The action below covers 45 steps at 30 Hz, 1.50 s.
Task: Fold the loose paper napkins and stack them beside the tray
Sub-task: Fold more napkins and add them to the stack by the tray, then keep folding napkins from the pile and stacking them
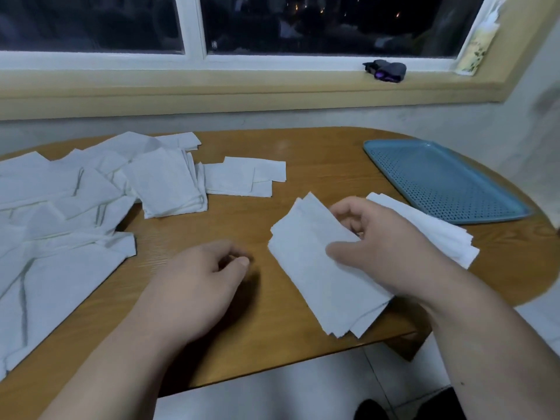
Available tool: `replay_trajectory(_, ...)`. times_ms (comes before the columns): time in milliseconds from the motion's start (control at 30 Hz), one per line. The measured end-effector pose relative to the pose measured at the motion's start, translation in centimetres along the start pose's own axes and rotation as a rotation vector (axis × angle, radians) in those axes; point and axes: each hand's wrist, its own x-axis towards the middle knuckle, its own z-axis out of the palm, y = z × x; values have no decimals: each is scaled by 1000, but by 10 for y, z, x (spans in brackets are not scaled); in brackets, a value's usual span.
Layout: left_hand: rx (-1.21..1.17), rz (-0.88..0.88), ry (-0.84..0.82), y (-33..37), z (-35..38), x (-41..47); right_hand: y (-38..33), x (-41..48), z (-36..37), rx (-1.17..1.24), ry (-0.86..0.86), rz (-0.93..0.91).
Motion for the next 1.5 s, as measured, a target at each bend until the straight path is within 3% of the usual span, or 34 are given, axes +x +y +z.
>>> replay_trajectory(167,-422,3,-117,39,28,-5,9,-6,-34,530,164,-52)
replay_trajectory(267,-817,-77,-231,82,47,-7,18,-9,-54,661,180,-62)
replay_trajectory(333,-919,-57,-215,107,59,-2,24,-9,-67,663,179,-73)
replay_trajectory(467,-889,-24,-99,134,82,19,35,-4,-90,539,227,-71)
replay_trajectory(600,-766,53,16,150,103,31,46,4,-108,238,297,-37)
replay_trajectory(700,-561,105,78,161,117,37,59,14,-117,33,360,-43)
replay_trajectory(1000,-128,158,50,164,136,45,82,32,-118,-350,233,-16)
replay_trajectory(1100,-118,170,45,163,136,43,86,31,-119,-509,272,-10)
replay_trajectory(1233,-216,193,100,157,126,34,81,23,-121,-528,362,-89)
replay_trajectory(1500,-153,180,161,104,79,15,46,15,-67,-525,305,-380)
